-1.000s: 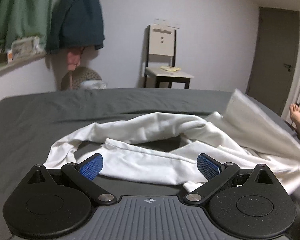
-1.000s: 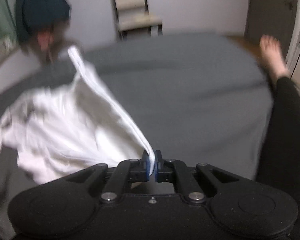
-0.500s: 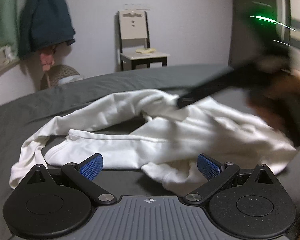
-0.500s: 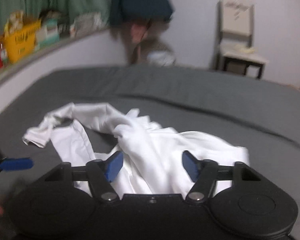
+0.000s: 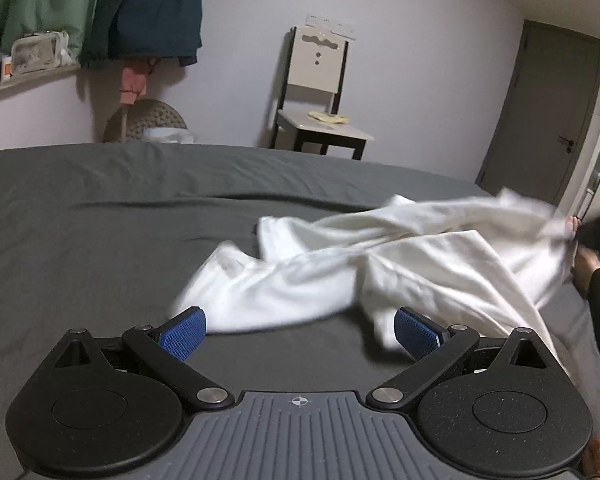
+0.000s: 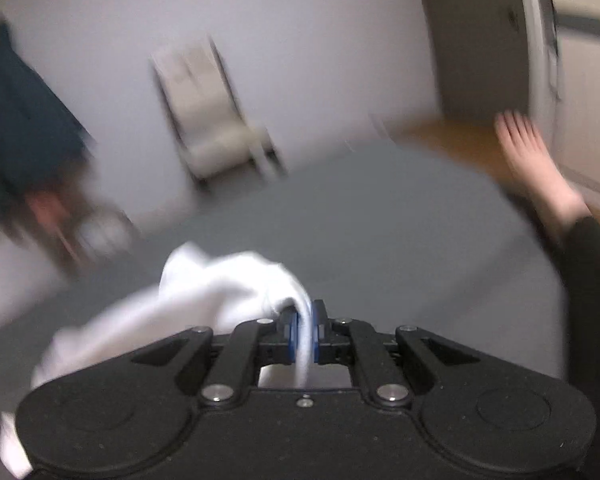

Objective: Fold clothes

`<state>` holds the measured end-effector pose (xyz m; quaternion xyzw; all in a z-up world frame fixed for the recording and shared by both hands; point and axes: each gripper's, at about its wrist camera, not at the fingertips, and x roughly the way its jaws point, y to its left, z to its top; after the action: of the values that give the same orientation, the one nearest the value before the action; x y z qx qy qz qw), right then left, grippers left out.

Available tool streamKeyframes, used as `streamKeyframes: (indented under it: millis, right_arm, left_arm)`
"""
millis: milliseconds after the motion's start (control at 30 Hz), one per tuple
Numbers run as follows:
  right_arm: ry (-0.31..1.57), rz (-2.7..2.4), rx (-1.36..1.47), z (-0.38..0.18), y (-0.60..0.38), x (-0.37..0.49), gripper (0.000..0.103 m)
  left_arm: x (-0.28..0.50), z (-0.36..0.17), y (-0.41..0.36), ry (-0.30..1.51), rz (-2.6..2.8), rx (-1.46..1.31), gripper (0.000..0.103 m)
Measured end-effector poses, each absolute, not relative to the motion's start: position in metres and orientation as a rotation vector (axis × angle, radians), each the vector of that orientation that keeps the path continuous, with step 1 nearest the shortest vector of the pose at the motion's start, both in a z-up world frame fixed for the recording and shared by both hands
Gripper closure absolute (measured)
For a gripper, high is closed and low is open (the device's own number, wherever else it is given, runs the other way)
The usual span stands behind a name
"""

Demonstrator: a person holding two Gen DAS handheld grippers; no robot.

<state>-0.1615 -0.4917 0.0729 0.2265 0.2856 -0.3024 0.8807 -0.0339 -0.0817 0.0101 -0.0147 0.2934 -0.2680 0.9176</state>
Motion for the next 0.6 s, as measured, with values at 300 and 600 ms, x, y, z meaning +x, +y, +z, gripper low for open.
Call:
streamKeyframes:
  millis: [300,600]
  right_arm:
    - [0.618,-0.246,0.346,0.075,-0.433,-0.167,0.025]
    - [0.716,0.019,0.221,0.048,-0.344,-0.12,0.094]
  left_arm:
    - [-0.045,0.008,-0.101,0.599,-0.527,0.123,0.002]
    - [-0.039,0.019,-0.079,0.556,-0.433,0.073,0.002]
